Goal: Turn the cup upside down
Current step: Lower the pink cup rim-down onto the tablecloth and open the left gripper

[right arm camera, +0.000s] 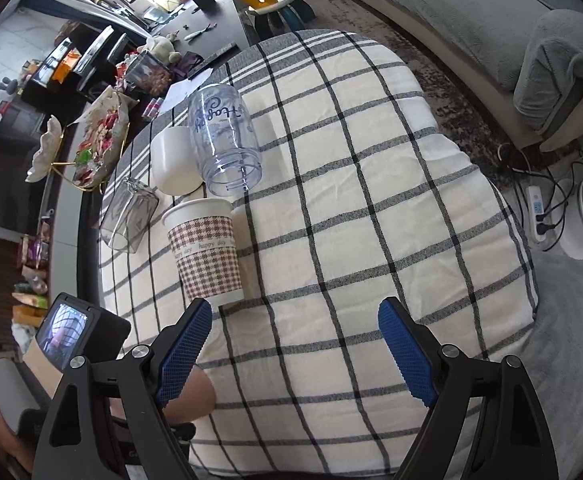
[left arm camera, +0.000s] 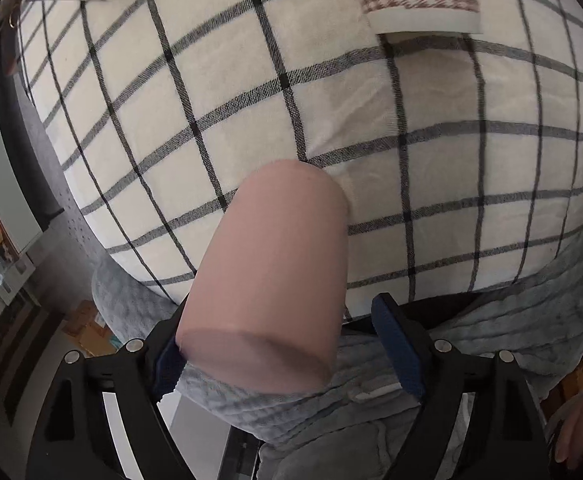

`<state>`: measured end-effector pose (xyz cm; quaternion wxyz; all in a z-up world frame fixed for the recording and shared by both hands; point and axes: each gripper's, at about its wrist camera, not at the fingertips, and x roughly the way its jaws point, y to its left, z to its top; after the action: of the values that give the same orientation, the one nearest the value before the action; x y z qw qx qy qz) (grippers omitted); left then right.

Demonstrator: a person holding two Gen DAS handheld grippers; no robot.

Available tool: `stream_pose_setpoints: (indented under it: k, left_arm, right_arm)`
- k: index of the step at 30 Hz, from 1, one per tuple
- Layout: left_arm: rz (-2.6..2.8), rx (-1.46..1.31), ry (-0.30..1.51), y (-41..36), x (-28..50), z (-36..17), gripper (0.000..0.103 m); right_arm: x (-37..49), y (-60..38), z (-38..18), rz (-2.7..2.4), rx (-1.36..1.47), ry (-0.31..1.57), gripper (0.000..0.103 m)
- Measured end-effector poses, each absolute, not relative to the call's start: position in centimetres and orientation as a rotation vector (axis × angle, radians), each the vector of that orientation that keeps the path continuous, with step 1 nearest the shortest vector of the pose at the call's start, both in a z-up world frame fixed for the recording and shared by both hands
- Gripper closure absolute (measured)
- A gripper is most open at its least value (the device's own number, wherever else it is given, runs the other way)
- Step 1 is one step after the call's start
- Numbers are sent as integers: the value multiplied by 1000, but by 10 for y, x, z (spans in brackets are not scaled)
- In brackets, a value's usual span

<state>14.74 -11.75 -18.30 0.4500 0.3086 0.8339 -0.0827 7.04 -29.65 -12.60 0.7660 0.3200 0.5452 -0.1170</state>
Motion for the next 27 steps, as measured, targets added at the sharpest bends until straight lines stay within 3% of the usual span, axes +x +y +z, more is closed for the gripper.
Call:
stream_pose_setpoints:
  k: [5,20,27]
  left_arm:
    - [-232,737,1968,-116,139,-156,17]
    - [-193,413,1184,-59,69,-26,17]
    - [-98,328,911,-27,35,-2,9]
  right_arm:
    - [61,-291,-105,-254,666,1143,18]
    - [2,-237,-9,-284,330,872,16]
    - [-26,-205,13,-295,193,751,9]
